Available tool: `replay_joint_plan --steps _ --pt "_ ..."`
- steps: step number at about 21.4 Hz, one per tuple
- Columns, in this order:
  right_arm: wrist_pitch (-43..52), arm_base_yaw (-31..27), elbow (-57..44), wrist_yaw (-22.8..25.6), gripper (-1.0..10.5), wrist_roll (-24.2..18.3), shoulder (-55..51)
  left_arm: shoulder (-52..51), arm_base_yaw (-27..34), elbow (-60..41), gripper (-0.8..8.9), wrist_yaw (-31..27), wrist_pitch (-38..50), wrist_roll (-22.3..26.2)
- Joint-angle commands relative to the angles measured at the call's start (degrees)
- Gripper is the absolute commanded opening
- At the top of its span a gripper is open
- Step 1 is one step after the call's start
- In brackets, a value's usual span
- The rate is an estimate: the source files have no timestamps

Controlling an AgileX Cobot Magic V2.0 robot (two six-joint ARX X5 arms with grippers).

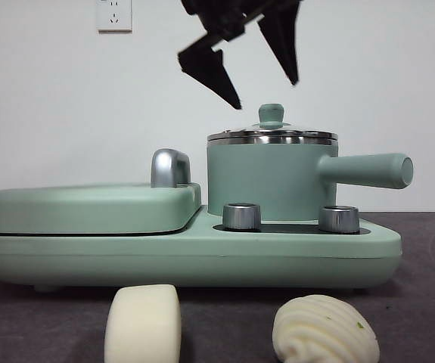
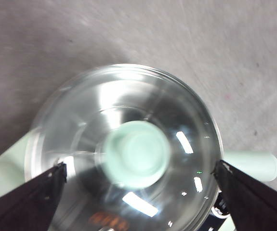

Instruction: Put the buns in a small steamer

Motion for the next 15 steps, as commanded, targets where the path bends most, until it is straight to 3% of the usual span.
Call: replay_joint_plan --steps 1,7,13,15 --pt "0.5 0.2 0.9 -0.2 4.8 -0.3 0.3 1.8 -1.3 1.8 4.47 -0.5 1.9 1.6" --pt "0.5 0.2 0.9 -0.2 4.8 -0.3 0.3 4.4 -1.7 1.8 3.56 -0.7 1.0 2.5" --pt "0.5 0.2 0.9 -0.2 4.8 -0.3 0.3 4.9 -1.7 1.8 1.22 -0.9 1.8 4.3" --pt "0.5 0.2 0.9 -0.2 4.8 -0.3 0.3 4.9 -1.7 1.8 1.13 -2.2 1.9 4.4"
